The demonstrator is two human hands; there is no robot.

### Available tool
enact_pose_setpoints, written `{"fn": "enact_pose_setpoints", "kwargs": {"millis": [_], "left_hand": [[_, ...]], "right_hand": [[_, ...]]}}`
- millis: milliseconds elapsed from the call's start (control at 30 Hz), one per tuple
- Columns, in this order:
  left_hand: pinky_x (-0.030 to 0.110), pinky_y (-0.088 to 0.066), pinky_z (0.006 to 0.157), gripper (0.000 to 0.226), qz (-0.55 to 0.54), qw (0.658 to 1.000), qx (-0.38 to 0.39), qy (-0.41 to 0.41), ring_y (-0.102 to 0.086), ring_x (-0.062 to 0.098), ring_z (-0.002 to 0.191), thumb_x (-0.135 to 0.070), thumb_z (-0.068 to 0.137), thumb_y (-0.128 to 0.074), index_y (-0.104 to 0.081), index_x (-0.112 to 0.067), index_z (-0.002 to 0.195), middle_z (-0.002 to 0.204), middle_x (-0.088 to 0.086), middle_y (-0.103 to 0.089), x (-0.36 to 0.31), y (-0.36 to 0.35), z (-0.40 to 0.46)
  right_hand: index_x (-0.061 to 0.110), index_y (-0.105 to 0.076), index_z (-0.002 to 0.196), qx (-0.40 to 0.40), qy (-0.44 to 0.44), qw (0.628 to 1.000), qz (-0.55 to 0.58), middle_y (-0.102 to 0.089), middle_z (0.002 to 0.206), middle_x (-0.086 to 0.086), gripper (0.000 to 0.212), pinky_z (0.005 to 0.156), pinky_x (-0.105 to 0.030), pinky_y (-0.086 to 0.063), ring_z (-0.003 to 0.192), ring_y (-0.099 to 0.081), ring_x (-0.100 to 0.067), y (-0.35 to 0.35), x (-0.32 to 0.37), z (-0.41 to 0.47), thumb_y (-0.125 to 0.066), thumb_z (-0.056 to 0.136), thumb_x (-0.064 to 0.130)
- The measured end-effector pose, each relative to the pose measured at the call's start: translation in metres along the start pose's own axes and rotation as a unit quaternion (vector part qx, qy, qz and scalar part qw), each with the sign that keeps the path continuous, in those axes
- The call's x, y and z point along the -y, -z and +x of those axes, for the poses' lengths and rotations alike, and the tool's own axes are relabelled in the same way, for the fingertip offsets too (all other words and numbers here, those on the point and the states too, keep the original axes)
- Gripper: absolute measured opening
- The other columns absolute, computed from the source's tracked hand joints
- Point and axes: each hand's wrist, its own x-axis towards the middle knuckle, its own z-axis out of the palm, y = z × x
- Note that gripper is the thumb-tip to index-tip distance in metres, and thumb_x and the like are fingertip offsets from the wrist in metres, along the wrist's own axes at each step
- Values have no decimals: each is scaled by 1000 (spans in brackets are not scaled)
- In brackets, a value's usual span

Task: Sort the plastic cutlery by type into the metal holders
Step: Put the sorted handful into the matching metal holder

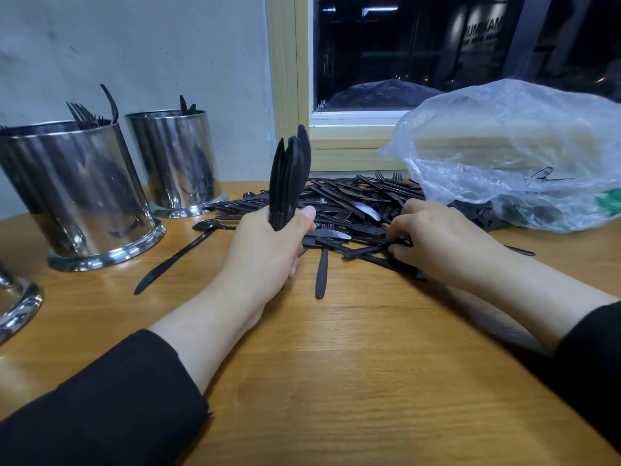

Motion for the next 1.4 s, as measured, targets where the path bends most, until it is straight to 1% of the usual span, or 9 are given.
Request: {"fn": "enact_pose_setpoints", "kwargs": {"millis": [300,433,667,767,900,1133,1233,1300,1400], "left_hand": [[22,-42,48,33,2,1000,-6,-1,-43,14,47,-35,102,-58,-66,-3,102,56,0,-44,0,-1,0],[22,-42,49,36,5,1000,-5,-4,-43,14,47,-36,102,-58,-65,0,103,57,1,-44,0,0,0],[38,-59,73,38,51,997,-40,-44,-61,15,56,-38,102,-56,-67,-9,80,55,-1,-60,-3,5,3],[38,-58,85,38,95,987,-81,-98,-69,6,75,-38,102,-56,-74,-16,78,74,-7,-74,-5,8,6],[19,-41,56,47,181,970,-61,-149,-49,7,54,-50,101,-51,-75,-10,100,59,1,-57,-9,9,2],[28,-40,59,37,178,979,42,-93,-46,9,55,-46,100,-55,-69,-13,96,59,-4,-48,-4,5,0],[27,-46,58,35,115,991,-10,-65,-49,11,52,-43,101,-56,-63,-11,92,59,-3,-49,-2,9,6],[28,-51,56,32,72,996,-40,-47,-52,12,48,-41,102,-55,-56,-15,83,55,-2,-50,-2,13,9],[35,-48,55,35,31,996,-83,-29,-46,16,43,-39,103,-56,-49,-14,79,50,-1,-46,-1,20,12]], "right_hand": [[32,-67,118,28,-5,999,-23,-43,103,9,27,88,-38,-38,111,-46,-21,-2,-1,1,-61,94,42],[27,-73,103,-8,0,1000,-14,-50,102,4,16,88,-40,-44,105,-49,-22,-3,-3,1,-63,91,32],[23,-67,76,-156,1,958,239,-62,70,5,20,60,-25,-41,64,-55,-9,21,-3,-4,-67,92,35],[20,-62,69,-132,27,943,304,-56,59,0,27,50,-19,-33,50,-43,-7,32,2,-10,-68,91,34],[18,-63,72,-26,92,939,332,-56,64,-9,27,55,-27,-36,57,-46,-25,31,11,-16,-67,87,40],[17,-69,82,-95,63,873,474,-63,68,-4,41,64,-40,-42,64,-53,-35,27,11,-8,-66,88,58],[25,-73,94,-114,11,937,331,-70,84,10,29,71,-20,-46,79,-63,-11,7,6,13,-64,91,51],[25,-71,114,-64,28,989,132,-67,106,8,31,88,-31,-47,104,-61,-14,-9,6,27,-63,94,47],[28,-65,127,20,13,1000,-1,-59,120,5,39,98,-42,-37,121,-52,-21,-24,7,39,-57,96,50]]}}
